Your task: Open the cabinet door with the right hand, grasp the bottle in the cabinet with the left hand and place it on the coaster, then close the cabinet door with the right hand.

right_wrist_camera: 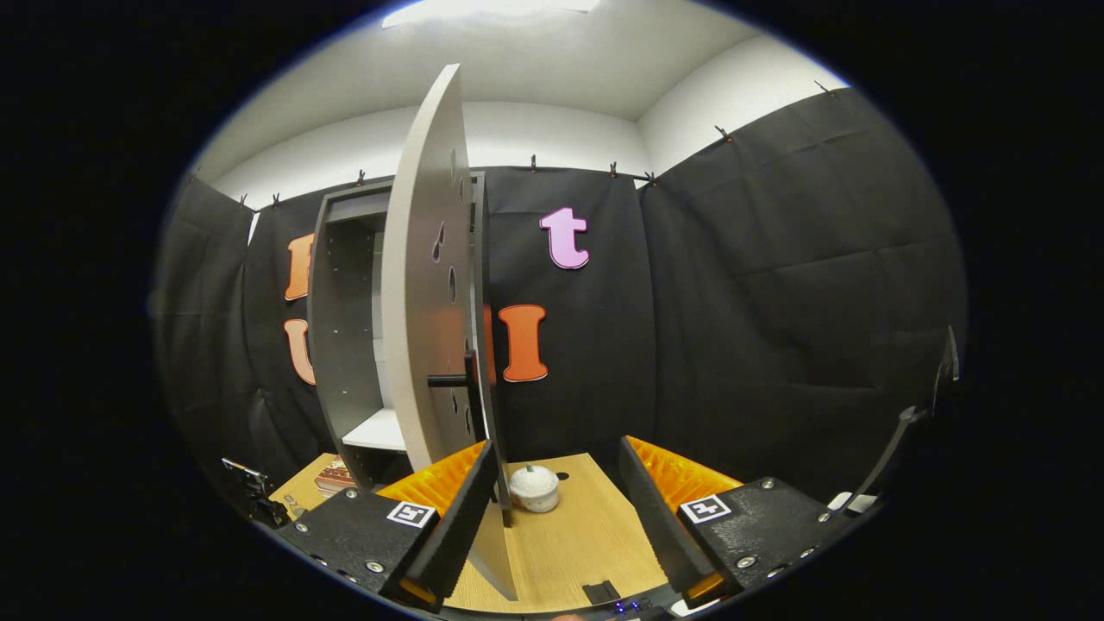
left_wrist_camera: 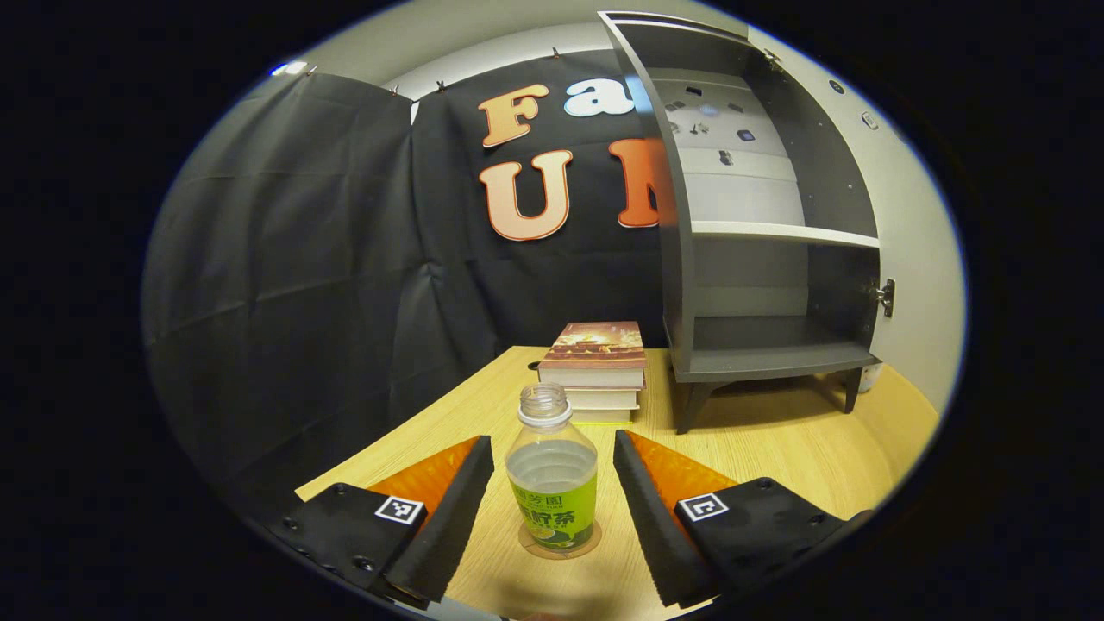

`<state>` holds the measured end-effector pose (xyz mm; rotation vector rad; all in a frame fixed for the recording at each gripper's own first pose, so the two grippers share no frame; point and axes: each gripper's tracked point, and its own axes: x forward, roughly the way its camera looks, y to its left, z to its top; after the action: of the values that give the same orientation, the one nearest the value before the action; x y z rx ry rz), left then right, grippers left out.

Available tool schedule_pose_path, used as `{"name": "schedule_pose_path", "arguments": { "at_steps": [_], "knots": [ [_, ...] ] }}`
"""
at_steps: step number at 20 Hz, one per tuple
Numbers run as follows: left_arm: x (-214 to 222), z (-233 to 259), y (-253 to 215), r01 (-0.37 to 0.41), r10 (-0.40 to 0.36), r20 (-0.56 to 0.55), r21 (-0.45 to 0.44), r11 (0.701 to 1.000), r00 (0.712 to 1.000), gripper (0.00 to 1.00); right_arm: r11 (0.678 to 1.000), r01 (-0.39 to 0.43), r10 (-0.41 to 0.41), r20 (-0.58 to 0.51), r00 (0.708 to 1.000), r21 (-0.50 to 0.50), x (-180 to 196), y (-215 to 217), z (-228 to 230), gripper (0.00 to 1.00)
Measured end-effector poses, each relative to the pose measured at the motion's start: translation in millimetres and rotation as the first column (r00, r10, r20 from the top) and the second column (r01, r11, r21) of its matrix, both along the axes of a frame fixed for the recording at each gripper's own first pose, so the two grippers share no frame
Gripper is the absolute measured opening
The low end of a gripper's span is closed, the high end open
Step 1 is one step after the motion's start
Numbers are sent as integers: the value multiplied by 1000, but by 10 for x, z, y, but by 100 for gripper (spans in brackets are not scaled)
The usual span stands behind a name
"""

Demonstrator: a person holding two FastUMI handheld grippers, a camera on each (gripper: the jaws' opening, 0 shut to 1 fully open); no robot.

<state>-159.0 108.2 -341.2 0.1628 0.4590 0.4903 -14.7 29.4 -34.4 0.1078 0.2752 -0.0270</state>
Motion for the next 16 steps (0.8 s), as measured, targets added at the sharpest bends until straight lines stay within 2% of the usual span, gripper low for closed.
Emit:
{"name": "schedule_pose_path", "arguments": {
  "at_steps": [1,2,3,4,5,7,11,12,13,14,16],
  "knots": [
    [-8,43,-43,-2,2,2,-4,1000,1000,92,1000,-25,25,-5,1000,15,29,21,-29,93],
    [-18,85,-92,0,0,4,-8,1000,1000,92,998,-48,48,-1,999,37,48,42,-49,88],
    [-19,138,-143,3,-3,8,-9,1000,1000,92,997,-64,64,8,998,50,74,39,-48,88],
    [-22,195,-196,8,-7,12,-10,1000,1000,92,996,-63,62,18,998,55,120,-35,-52,93],
    [-19,261,-254,15,-15,19,-11,1000,1000,92,996,-65,63,24,998,66,160,-98,-61,88],
    [-9,394,-363,29,-28,35,-11,1000,999,92,987,-128,126,27,992,98,178,-13,-83,89],
    [14,566,-578,38,-36,56,-27,999,998,92,970,-233,232,31,972,63,274,100,-206,89],
    [30,605,-627,42,-40,62,-29,999,997,92,968,-247,245,35,969,53,289,114,-211,94],
    [43,643,-682,48,-46,65,-30,998,997,92,962,-268,267,41,963,51,324,132,-228,94],
    [55,664,-735,57,-54,68,-30,998,996,92,954,-293,291,44,956,61,322,147,-228,88],
    [82,710,-817,70,-68,68,-23,997,995,92,935,-344,339,72,938,87,297,185,-175,85]
  ]
}}
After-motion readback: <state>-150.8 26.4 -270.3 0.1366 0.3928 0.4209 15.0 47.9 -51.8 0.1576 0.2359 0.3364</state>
